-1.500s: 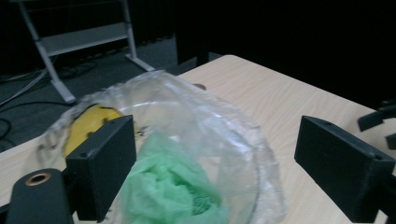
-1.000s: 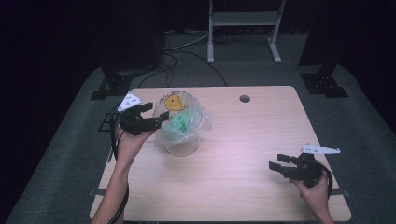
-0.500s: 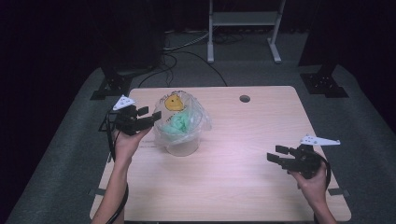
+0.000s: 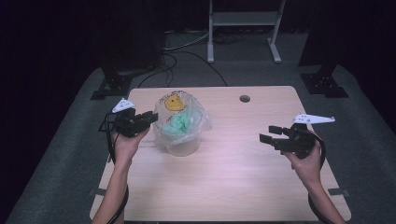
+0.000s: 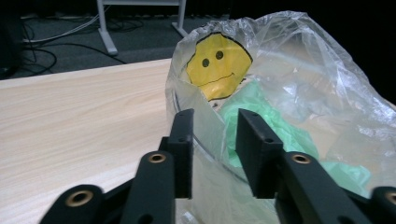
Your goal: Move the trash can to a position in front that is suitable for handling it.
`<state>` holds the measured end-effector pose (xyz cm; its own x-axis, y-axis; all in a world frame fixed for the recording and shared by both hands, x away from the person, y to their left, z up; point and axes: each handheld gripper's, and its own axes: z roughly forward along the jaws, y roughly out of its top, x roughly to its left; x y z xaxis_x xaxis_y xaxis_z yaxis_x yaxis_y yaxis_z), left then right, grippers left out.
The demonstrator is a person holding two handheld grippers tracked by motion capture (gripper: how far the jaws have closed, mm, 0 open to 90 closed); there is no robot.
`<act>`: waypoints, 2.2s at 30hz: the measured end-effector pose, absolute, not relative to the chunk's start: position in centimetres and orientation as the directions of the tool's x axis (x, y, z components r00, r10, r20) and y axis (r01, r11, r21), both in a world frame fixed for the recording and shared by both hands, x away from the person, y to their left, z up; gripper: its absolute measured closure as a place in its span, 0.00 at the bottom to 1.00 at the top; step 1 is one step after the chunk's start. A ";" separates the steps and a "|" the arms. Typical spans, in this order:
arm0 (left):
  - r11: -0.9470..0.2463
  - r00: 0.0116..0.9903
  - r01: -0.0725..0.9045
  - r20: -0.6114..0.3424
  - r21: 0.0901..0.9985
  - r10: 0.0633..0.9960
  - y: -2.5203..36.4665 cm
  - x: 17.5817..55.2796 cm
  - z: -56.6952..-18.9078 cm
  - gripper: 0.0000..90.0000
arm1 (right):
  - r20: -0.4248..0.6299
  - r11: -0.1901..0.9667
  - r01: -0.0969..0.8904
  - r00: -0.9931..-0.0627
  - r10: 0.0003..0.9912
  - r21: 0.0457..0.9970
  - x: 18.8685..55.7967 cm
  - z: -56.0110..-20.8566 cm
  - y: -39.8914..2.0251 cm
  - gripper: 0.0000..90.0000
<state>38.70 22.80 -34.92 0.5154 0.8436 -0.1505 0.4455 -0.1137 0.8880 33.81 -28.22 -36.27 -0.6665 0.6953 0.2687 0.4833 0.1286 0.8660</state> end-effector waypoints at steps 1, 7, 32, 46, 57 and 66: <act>-0.107 0.515 0.441 -0.153 0.891 0.844 22.9 38.7 -34.9 0.80 | 0.266 0.132 0.480 -0.671 0.693 0.867 34.0 -36.0 -27.9 0.37; -0.110 0.507 0.419 -0.131 0.901 0.852 23.0 38.4 -34.3 0.96 | 0.246 0.161 0.465 -0.695 0.675 0.870 35.6 -34.3 -25.6 0.37; -0.112 0.536 0.389 -0.125 0.915 0.835 22.1 38.8 -32.6 1.00 | 0.330 0.151 0.500 -0.740 0.586 0.853 42.4 -32.1 -15.2 0.34; -0.097 0.550 0.373 -0.136 0.923 0.824 21.6 38.9 -31.7 1.00 | 0.321 0.205 0.512 -0.752 0.575 0.834 44.8 -31.2 -9.9 0.34; -0.087 0.553 0.372 -0.145 0.924 0.820 21.5 39.1 -31.5 1.00 | 0.303 0.230 0.563 -0.694 0.653 0.794 46.4 -32.0 -7.6 0.50; -0.066 0.565 0.372 -0.169 0.926 0.807 21.3 39.1 -31.5 1.00 | 0.338 0.236 0.601 -0.683 0.648 0.763 46.5 -32.2 -6.3 0.99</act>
<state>39.08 21.26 -31.50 0.5654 0.8073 -0.1692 0.3716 -0.0662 0.9260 46.47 -6.29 -32.21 -0.6830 0.6478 0.3376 0.6012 0.2361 0.7634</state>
